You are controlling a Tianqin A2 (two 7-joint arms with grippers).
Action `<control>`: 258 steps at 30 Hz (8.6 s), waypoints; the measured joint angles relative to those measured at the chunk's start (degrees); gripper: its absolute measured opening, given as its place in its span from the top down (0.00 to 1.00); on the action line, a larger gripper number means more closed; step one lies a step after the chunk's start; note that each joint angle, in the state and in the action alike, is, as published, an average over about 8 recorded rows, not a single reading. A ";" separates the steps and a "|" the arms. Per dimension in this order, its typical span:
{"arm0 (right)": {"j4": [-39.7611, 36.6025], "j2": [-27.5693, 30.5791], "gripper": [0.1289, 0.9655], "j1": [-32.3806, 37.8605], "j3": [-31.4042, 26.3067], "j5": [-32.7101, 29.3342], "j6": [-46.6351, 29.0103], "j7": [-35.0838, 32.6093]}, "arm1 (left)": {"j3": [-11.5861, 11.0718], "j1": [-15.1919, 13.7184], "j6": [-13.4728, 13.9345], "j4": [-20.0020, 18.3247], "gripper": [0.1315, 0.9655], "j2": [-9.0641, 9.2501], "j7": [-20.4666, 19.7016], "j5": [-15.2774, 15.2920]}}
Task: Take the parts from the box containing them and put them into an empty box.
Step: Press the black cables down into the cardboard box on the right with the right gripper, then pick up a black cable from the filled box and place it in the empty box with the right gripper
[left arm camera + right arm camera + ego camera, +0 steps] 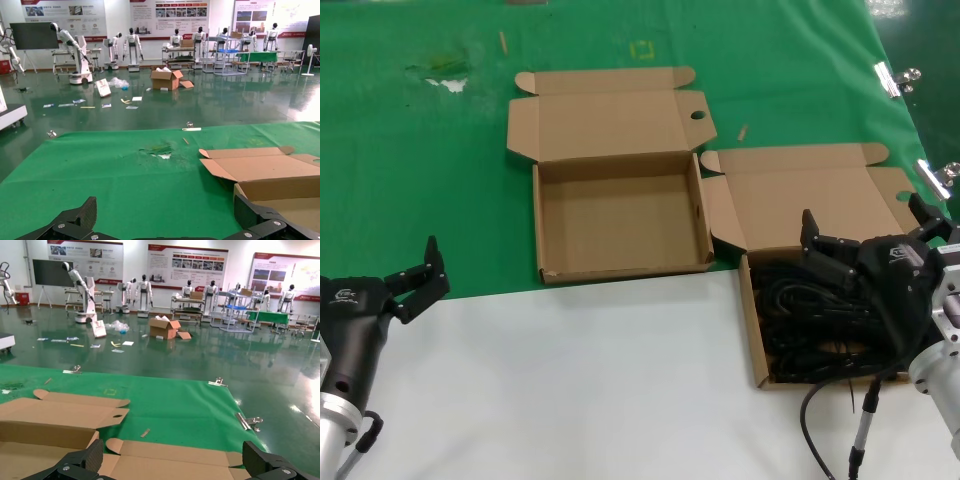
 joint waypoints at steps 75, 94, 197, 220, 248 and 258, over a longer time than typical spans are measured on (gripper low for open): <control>7.07 22.25 0.00 -5.94 -9.43 10.77 5.23 3.31 | 0.00 0.00 0.00 0.00 0.00 0.00 -0.01 0.00; 14.13 55.18 0.00 0.71 -30.42 27.17 9.04 -2.49 | 0.00 0.00 0.00 0.00 0.00 0.00 -0.02 0.02; 10.51 66.01 0.95 4.00 -37.96 26.80 8.51 -3.87 | 0.00 0.00 0.00 0.00 0.00 0.00 -0.02 0.02; 14.51 52.23 0.95 35.72 -62.33 52.73 18.19 -32.89 | 0.00 0.00 0.00 0.00 0.00 0.00 -0.02 0.02; -8.94 24.56 0.95 44.16 -66.69 54.39 21.05 -45.89 | 0.00 0.00 0.00 0.00 0.00 0.00 -0.02 0.02; -11.54 20.32 0.95 44.40 -66.69 54.39 21.17 -48.83 | 0.00 0.00 0.00 0.00 0.00 0.00 -0.02 0.02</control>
